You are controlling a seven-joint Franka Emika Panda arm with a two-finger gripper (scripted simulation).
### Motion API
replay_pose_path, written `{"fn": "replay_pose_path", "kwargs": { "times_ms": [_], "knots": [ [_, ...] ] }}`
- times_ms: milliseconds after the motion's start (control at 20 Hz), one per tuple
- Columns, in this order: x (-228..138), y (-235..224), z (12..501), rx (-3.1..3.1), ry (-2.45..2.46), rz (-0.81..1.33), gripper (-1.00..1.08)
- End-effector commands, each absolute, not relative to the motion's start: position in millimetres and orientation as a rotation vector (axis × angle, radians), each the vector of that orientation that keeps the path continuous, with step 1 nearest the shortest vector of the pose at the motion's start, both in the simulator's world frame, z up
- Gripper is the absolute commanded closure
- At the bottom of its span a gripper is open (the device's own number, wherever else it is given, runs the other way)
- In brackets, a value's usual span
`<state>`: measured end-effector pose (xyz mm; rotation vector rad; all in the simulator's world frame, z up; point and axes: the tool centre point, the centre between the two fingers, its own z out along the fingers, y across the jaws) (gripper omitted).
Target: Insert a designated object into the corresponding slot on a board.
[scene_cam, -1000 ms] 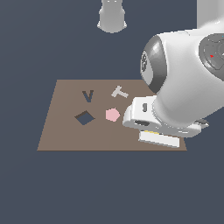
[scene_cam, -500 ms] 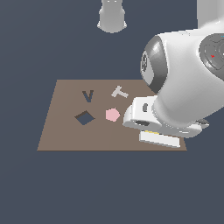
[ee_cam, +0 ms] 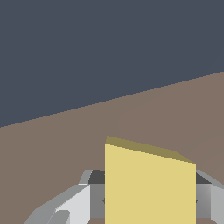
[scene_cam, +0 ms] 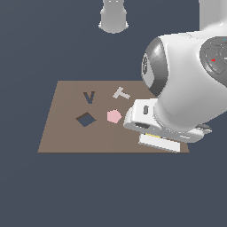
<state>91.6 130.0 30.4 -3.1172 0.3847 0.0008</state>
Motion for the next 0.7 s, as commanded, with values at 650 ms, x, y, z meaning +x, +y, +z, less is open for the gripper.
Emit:
{"fn": "replay_pose_path", "kwargs": {
  "times_ms": [650],
  "knots": [
    [124.6, 84.1, 32.9, -2.971, 1.016, 0.0, 1.08]
  ]
}}
